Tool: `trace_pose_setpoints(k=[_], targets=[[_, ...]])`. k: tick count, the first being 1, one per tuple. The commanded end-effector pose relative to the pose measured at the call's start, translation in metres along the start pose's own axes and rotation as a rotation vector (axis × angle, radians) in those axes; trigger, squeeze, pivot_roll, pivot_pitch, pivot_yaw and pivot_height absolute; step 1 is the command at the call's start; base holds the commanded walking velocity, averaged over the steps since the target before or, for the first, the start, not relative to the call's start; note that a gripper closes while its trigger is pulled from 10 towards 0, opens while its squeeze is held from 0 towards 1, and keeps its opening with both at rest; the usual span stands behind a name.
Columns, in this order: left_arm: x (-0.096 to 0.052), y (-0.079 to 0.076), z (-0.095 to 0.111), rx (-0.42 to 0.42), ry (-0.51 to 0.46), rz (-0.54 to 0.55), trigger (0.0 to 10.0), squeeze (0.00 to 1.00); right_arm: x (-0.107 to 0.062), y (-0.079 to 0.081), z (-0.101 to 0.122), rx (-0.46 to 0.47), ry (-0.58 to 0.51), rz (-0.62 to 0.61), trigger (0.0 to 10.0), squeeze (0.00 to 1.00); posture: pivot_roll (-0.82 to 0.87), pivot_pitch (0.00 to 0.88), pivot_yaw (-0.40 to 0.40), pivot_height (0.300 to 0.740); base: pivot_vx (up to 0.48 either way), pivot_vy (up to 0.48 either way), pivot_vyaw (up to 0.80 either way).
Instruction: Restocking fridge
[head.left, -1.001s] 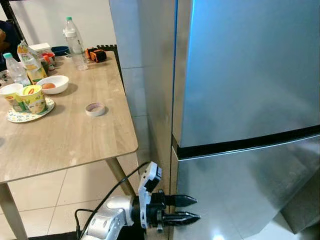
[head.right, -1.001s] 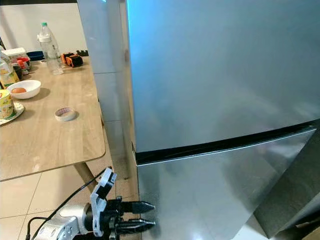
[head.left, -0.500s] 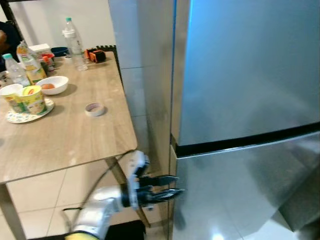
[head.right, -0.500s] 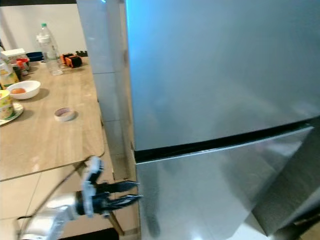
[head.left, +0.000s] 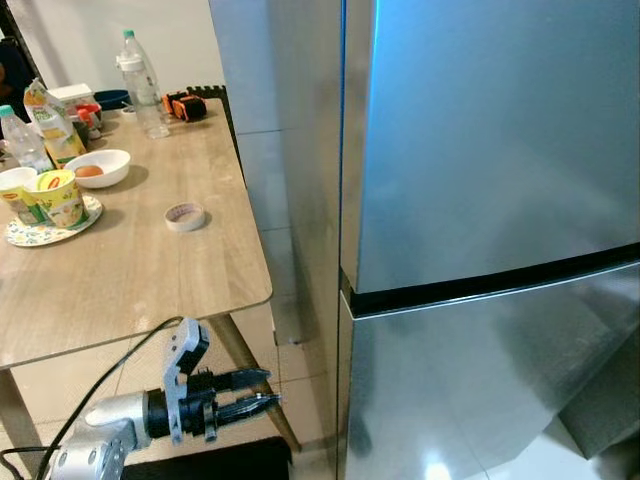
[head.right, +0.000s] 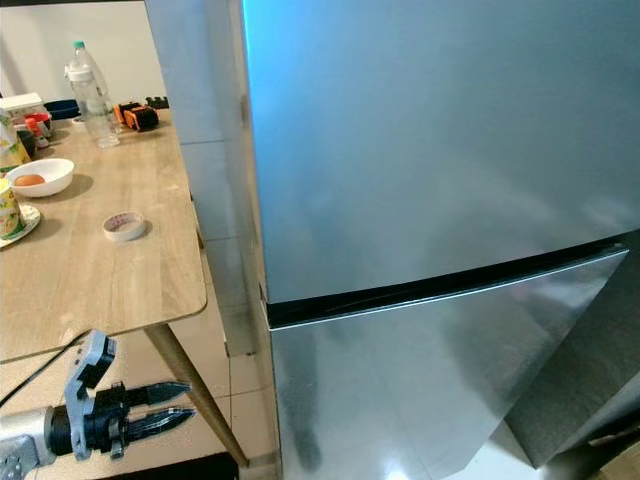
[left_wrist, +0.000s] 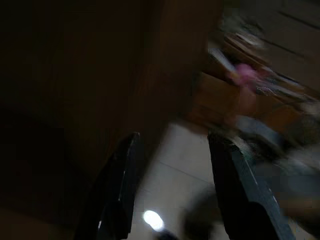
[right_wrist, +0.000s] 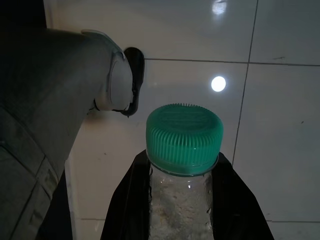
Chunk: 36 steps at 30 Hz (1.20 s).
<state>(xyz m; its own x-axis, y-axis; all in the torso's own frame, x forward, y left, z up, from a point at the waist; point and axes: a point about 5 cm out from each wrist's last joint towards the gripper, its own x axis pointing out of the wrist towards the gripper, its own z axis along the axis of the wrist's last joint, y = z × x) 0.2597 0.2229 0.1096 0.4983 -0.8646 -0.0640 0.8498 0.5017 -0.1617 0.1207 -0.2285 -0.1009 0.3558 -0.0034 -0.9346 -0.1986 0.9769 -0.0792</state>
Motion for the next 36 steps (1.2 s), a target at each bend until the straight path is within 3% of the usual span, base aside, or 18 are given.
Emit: trace_pose_setpoints(k=[1, 4, 7, 12, 25, 26, 36], targets=[[0.007, 0.001, 0.004, 0.000, -0.052, 0.011, 10.0, 1.00, 0.000, 0.002, -0.001, -0.010, 0.008, 0.004, 10.0, 0.00, -0.08, 0.000, 0.011, 0.734, 0.000, 0.000, 0.00], [0.016, -0.005, 0.008, -0.014, -0.087, -0.049, 10.0, 1.00, 0.000, 0.002, -0.001, -0.009, 0.008, 0.003, 10.0, 0.00, -0.08, 0.000, 0.011, 0.734, 0.000, 0.000, 0.00], [0.029, -0.022, 0.008, -0.048, -0.097, -0.197, 10.0, 1.00, 0.000, 0.002, -0.001, -0.008, 0.009, 0.001, 10.0, 0.00, -0.09, 0.000, 0.012, 0.734, 0.000, 0.000, 0.00], [0.037, -0.032, 0.007, -0.069, -0.097, -0.308, 10.0, 1.00, 0.000, 0.002, -0.002, -0.006, 0.010, 0.000, 10.0, 0.00, -0.09, 0.000, 0.013, 0.734, 0.000, 0.000, 0.00], [0.056, -0.019, 0.025, 0.059, -0.152, -0.234, 10.0, 1.00, 0.000, 0.003, -0.003, -0.006, 0.011, -0.001, 10.0, 0.00, -0.09, 0.000, 0.019, 0.734, 0.000, 0.000, 0.00], [0.059, -0.017, 0.026, 0.058, -0.170, -0.217, 10.0, 0.00, 0.000, 0.003, -0.003, -0.006, 0.011, -0.001, 10.0, 0.00, -0.09, 0.000, 0.018, 0.734, 0.000, 0.000, 0.00], [0.078, -0.018, 0.024, 0.049, -0.199, -0.206, 10.0, 0.00, 0.000, 0.001, 0.000, -0.009, 0.006, -0.008, 10.0, 0.00, -0.09, 0.000, 0.013, 0.734, 0.000, 0.000, 0.00]])
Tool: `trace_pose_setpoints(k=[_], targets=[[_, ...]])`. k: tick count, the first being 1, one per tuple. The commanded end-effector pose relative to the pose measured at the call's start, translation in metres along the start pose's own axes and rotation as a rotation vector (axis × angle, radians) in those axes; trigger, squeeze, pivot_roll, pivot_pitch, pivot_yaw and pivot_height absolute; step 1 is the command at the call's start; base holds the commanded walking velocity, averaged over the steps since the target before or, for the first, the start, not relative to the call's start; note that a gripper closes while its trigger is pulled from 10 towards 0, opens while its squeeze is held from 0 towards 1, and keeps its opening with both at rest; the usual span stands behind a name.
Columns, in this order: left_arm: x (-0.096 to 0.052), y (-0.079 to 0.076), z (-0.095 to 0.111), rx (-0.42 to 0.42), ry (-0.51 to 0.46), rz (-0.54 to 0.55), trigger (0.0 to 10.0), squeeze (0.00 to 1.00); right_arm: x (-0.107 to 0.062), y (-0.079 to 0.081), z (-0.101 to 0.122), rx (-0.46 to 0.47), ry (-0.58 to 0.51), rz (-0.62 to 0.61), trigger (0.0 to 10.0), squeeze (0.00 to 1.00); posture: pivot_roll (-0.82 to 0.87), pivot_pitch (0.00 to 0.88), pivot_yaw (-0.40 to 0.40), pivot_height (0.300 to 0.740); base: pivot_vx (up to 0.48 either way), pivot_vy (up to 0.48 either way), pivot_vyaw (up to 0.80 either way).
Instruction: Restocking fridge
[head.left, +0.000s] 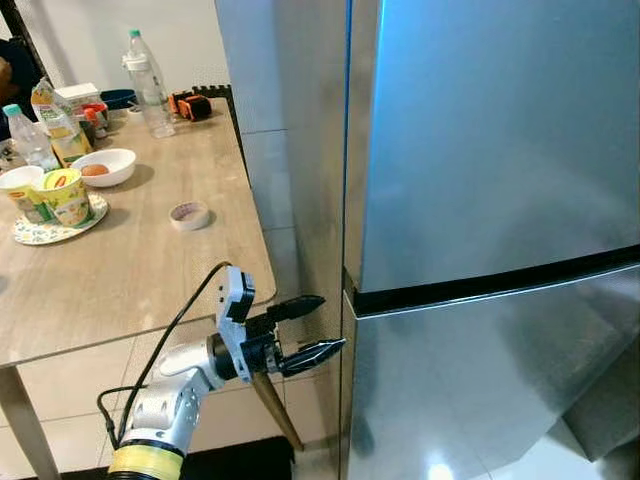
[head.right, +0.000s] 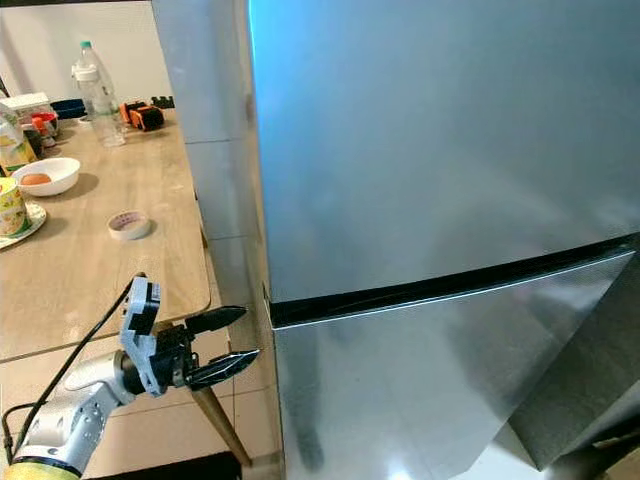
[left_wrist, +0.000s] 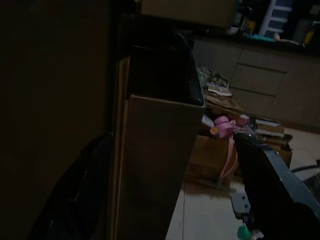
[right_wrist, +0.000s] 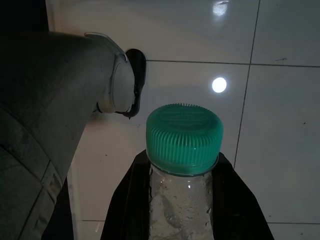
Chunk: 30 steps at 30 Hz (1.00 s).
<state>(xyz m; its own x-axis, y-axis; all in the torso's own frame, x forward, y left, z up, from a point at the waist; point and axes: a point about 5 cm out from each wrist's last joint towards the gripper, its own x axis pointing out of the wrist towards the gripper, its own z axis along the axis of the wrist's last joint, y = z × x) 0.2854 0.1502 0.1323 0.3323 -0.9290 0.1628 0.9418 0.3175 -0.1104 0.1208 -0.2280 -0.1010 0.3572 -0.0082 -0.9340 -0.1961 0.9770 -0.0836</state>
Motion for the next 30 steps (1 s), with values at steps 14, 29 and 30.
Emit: trace_pose_setpoints(k=[14, 29, 30], targets=[[0.023, 0.001, -0.016, 0.013, 0.008, 0.012, 10.0, 0.00, 0.000, -0.001, 0.000, -0.008, 0.005, -0.008, 10.0, 0.00, -0.10, 0.000, 0.018, 0.734, 0.000, 0.000, 0.00], [0.044, -0.004, -0.018, 0.081, 0.011, -0.016, 10.0, 0.00, 0.000, -0.002, -0.001, -0.012, 0.008, -0.007, 10.0, 0.00, -0.10, 0.000, 0.012, 0.734, 0.000, 0.000, 0.00], [0.044, -0.004, -0.017, 0.082, 0.008, -0.018, 10.0, 0.00, 0.000, -0.002, -0.001, -0.011, 0.007, -0.007, 10.0, 0.00, -0.10, 0.000, 0.012, 0.734, 0.000, 0.000, 0.00]])
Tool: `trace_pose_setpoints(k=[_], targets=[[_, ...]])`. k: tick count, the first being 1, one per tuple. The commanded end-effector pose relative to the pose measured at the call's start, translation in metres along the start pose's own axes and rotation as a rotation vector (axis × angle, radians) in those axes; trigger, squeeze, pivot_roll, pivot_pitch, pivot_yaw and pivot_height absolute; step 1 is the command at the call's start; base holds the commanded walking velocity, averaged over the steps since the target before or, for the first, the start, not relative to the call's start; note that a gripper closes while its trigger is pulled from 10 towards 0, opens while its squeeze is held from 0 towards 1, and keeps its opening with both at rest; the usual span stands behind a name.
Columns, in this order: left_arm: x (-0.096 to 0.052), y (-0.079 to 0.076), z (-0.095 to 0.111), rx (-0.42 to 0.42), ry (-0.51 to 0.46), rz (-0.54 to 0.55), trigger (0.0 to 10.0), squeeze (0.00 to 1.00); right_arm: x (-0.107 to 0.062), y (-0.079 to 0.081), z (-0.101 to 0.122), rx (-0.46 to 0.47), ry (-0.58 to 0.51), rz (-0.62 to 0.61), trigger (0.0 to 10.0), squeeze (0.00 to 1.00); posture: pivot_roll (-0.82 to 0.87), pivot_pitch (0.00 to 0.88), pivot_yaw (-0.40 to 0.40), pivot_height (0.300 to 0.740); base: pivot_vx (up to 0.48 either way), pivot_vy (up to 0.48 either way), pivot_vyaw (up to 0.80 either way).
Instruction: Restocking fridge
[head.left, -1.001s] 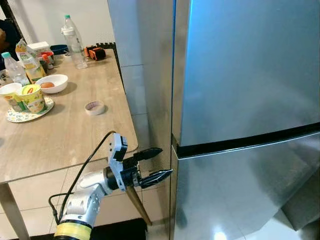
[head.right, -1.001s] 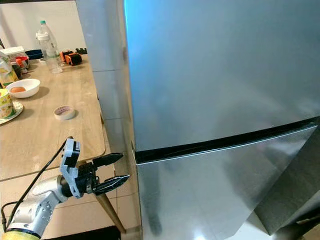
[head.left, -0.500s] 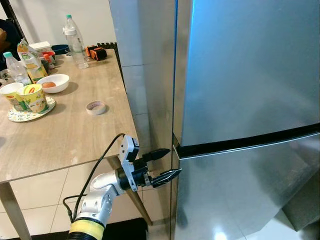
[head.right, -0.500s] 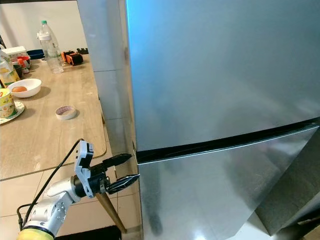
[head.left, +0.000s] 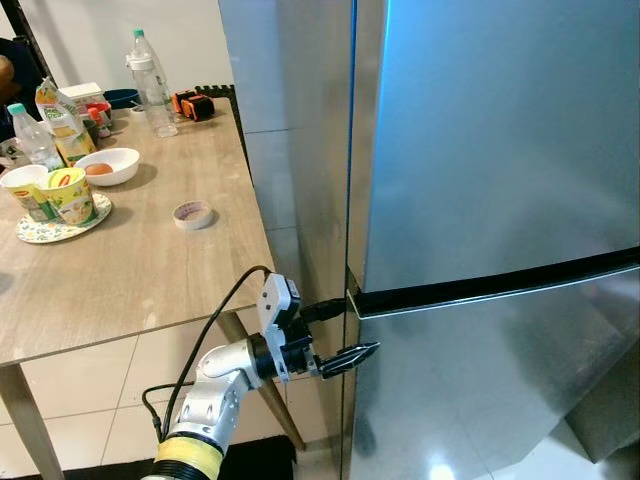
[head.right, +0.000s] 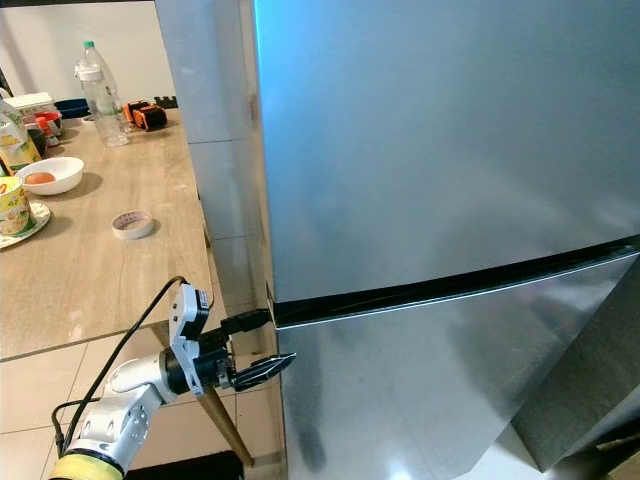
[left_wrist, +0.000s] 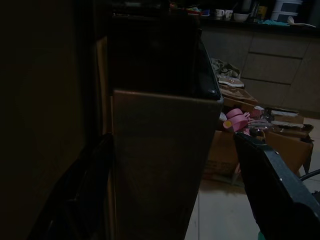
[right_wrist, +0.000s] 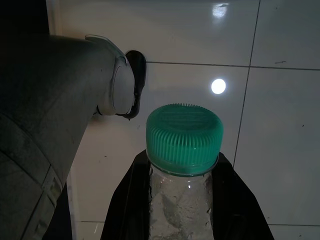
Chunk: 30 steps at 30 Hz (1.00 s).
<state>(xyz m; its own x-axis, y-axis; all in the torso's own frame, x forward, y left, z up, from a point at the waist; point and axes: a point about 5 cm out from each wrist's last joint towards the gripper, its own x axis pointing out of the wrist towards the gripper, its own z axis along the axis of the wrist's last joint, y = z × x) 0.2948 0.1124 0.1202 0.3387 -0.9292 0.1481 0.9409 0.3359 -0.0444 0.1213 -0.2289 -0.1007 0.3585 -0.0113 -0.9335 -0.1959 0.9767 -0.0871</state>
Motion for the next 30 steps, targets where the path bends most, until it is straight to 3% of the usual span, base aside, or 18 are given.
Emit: trace_pose_setpoints(k=[1, 4, 13, 30], targets=[[0.009, -0.004, 0.002, 0.016, -0.009, -0.037, 10.0, 0.00, 0.000, 0.000, -0.001, -0.009, 0.007, -0.003, 10.0, 0.00, -0.10, 0.000, 0.014, 0.734, 0.000, 0.000, 0.00], [0.010, -0.004, 0.002, 0.018, -0.010, -0.042, 10.0, 0.00, 0.000, 0.000, -0.001, -0.010, 0.008, -0.003, 10.0, 0.00, -0.10, 0.000, 0.014, 0.734, 0.000, 0.000, 0.00], [0.018, -0.029, 0.000, -0.028, 0.003, -0.247, 10.0, 0.00, 0.000, -0.001, 0.001, -0.009, 0.003, -0.003, 10.0, 0.00, -0.10, 0.000, 0.013, 0.734, 0.000, 0.000, 0.00], [0.025, -0.044, 0.005, -0.057, -0.016, -0.329, 10.0, 0.00, 0.000, -0.001, 0.000, 0.002, 0.001, -0.004, 10.0, 0.00, -0.11, 0.000, 0.019, 0.734, 0.000, 0.000, 0.00]])
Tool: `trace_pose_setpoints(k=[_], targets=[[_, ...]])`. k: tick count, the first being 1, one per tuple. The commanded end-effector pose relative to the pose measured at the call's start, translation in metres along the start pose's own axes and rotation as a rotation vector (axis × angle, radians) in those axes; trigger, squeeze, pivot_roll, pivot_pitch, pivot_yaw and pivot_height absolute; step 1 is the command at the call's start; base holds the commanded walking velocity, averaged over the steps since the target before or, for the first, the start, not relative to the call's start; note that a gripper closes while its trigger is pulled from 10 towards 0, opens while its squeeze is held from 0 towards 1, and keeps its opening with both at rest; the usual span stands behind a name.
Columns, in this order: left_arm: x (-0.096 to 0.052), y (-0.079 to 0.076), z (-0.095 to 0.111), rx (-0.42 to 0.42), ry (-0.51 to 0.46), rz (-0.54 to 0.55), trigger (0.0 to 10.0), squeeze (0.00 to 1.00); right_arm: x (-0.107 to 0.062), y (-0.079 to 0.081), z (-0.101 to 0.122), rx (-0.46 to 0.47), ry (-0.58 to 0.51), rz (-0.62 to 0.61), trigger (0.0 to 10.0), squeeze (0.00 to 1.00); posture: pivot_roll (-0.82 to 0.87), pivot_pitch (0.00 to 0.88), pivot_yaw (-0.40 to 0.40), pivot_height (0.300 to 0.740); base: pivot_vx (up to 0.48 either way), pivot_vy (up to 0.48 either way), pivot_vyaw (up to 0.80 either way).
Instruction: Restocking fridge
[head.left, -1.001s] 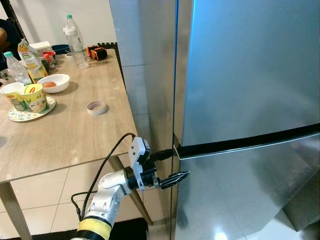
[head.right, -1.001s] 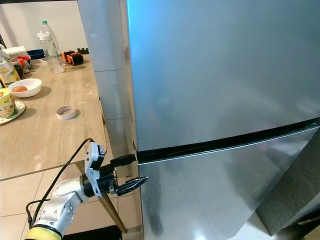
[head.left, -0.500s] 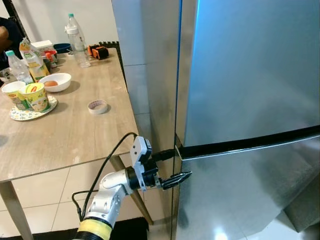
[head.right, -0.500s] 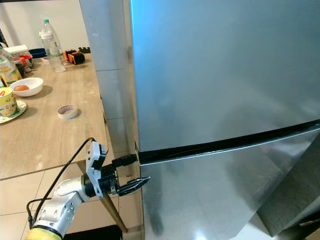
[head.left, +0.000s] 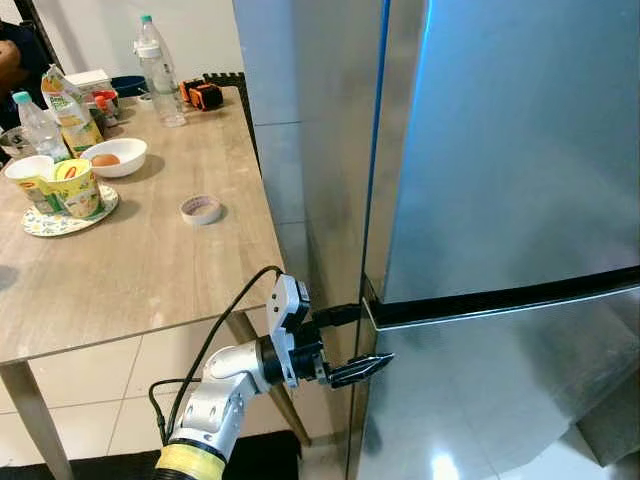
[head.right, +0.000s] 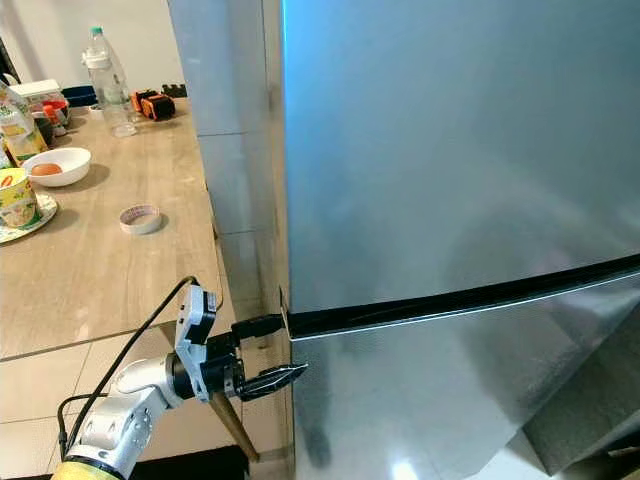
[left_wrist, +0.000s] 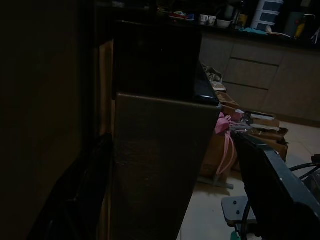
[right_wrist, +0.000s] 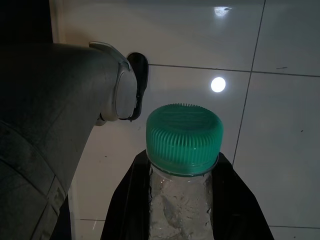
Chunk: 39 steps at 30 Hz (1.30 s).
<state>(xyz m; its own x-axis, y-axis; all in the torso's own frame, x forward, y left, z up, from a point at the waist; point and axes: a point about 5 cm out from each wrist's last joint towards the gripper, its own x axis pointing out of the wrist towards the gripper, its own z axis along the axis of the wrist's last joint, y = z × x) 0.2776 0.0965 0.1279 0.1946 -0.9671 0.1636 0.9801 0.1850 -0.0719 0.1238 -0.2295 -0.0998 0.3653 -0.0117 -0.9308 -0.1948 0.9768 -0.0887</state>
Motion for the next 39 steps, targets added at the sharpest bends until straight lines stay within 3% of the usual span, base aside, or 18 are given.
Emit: trace_pose_setpoints(k=[1, 11, 26, 31, 34, 36, 38, 39], targets=[[0.018, -0.021, -0.001, -0.010, -0.007, -0.188, 10.0, 0.00, 0.000, 0.000, -0.002, -0.001, 0.009, -0.001, 10.0, 0.00, -0.10, 0.000, 0.016, 0.734, 0.000, 0.000, 0.00], [0.029, -0.032, -0.006, -0.042, -0.022, -0.238, 10.0, 0.00, 0.000, 0.000, -0.003, 0.000, 0.010, -0.003, 10.0, 0.00, -0.11, 0.000, 0.012, 0.734, 0.000, 0.000, 0.00], [0.027, -0.035, -0.007, -0.065, -0.002, -0.248, 10.0, 0.00, 0.000, 0.000, -0.003, 0.000, 0.012, -0.005, 10.0, 0.00, -0.10, 0.000, 0.013, 0.734, 0.000, 0.000, 0.00], [0.008, -0.042, -0.027, -0.165, 0.073, -0.265, 10.0, 0.00, 0.000, 0.000, -0.003, 0.004, 0.012, -0.007, 10.0, 0.00, -0.10, 0.000, 0.016, 0.734, 0.000, 0.000, 0.00], [-0.013, -0.049, -0.053, -0.288, 0.136, -0.242, 10.0, 0.00, 0.000, 0.001, -0.004, 0.003, 0.015, -0.007, 10.0, 0.00, -0.10, 0.000, 0.016, 0.734, 0.000, 0.000, 0.00], [-0.016, -0.050, -0.056, -0.308, 0.142, -0.242, 10.0, 0.00, 0.000, 0.001, -0.005, 0.002, 0.016, -0.007, 10.0, 0.00, -0.10, 0.000, 0.016, 0.734, 0.000, 0.000, 0.00], [-0.032, -0.053, -0.075, -0.387, 0.175, -0.178, 10.0, 0.00, 0.000, 0.002, -0.005, 0.003, 0.018, -0.006, 10.0, 0.00, -0.09, 0.000, 0.021, 0.734, 0.000, 0.000, 0.00], [-0.032, -0.053, -0.075, -0.387, 0.175, -0.178, 10.0, 0.00, 0.000, 0.002, -0.005, 0.003, 0.018, -0.006, 10.0, 0.00, -0.09, 0.000, 0.021, 0.734, 0.000, 0.000, 0.00]])
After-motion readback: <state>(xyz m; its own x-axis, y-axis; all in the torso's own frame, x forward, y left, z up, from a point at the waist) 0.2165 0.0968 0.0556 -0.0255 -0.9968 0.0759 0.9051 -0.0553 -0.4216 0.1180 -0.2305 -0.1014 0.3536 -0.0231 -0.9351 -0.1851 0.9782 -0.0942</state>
